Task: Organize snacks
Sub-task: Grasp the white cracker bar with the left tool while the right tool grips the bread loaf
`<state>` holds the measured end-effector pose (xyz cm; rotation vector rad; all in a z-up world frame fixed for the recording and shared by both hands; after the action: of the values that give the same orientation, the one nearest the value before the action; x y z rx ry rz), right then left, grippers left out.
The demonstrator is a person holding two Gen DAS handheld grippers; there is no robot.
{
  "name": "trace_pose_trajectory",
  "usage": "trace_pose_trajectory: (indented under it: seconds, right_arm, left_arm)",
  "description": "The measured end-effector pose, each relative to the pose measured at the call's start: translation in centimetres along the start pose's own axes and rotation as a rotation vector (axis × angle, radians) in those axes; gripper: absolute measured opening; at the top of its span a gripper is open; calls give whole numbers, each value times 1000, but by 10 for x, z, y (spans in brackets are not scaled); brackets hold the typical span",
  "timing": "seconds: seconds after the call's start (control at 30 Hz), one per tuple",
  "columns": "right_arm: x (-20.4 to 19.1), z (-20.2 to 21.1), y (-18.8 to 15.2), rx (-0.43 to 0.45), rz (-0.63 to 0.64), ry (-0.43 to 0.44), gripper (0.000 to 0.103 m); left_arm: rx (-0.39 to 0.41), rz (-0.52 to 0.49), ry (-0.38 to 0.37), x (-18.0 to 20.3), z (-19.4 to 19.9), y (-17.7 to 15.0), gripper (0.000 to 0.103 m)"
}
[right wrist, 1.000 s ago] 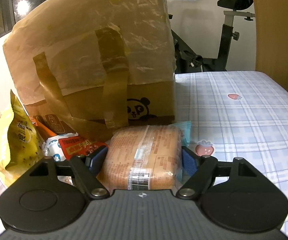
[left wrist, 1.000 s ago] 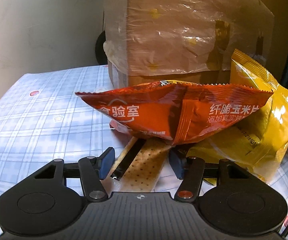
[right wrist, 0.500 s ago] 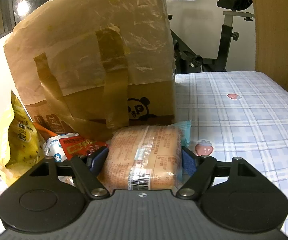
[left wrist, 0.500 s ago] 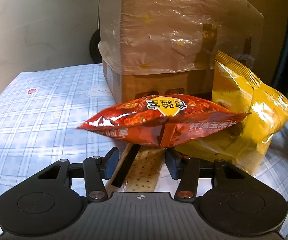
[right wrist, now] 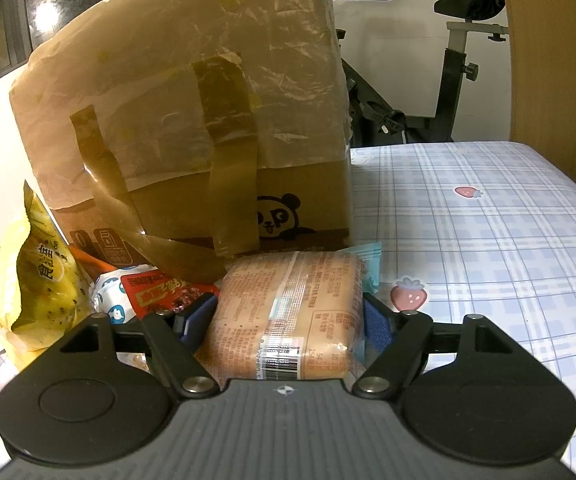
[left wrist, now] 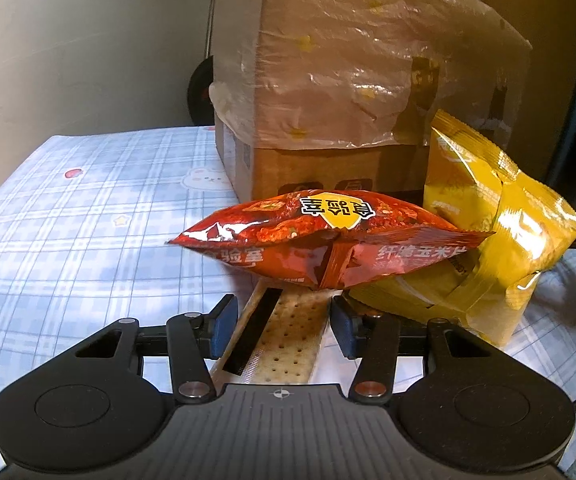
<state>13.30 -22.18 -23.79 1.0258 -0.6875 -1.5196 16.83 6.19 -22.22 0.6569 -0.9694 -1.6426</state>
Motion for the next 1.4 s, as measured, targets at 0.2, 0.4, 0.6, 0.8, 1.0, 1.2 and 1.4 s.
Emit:
trace_pose_trajectory:
  seconds: [0.2, 0.4, 0.6, 0.8, 1.0, 1.2, 1.4]
  right_arm:
    - [0, 0, 0, 0, -1, 2, 77]
    - [0, 0, 0, 0, -2, 3, 77]
    - [0, 0, 0, 1, -2, 3, 77]
    - [0, 0, 0, 1, -3, 4, 77]
    - [0, 0, 0, 0, -3, 4, 77]
    - [0, -1, 1, 0, -6, 7, 77]
    - [1, -1, 1, -5, -14, 11, 77]
  left_arm:
    - [11, 17, 6, 0, 10, -6, 53]
    - [2, 17, 15, 0, 10, -10, 53]
    - [-23, -22, 23, 5, 2, -10, 56]
    - [-46, -58, 41, 7, -2, -16, 60]
    - [-27, -74, 40, 8, 1, -18, 56]
    - [-12, -29, 47, 4, 7, -18, 55]
    - [39, 12, 46, -3, 20, -4, 54]
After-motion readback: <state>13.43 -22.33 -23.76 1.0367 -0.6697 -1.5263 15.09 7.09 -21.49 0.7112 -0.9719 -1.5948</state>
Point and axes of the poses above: each gripper's, at about its wrist camera, not at the fingertips, and z roughly against the way its jaws point, x to its right, y to its top, the point moved 3 cm from there along -z, roughly the way its jaws point, and after that the axes turned 8 degrees about x, right-handed, at the moved point
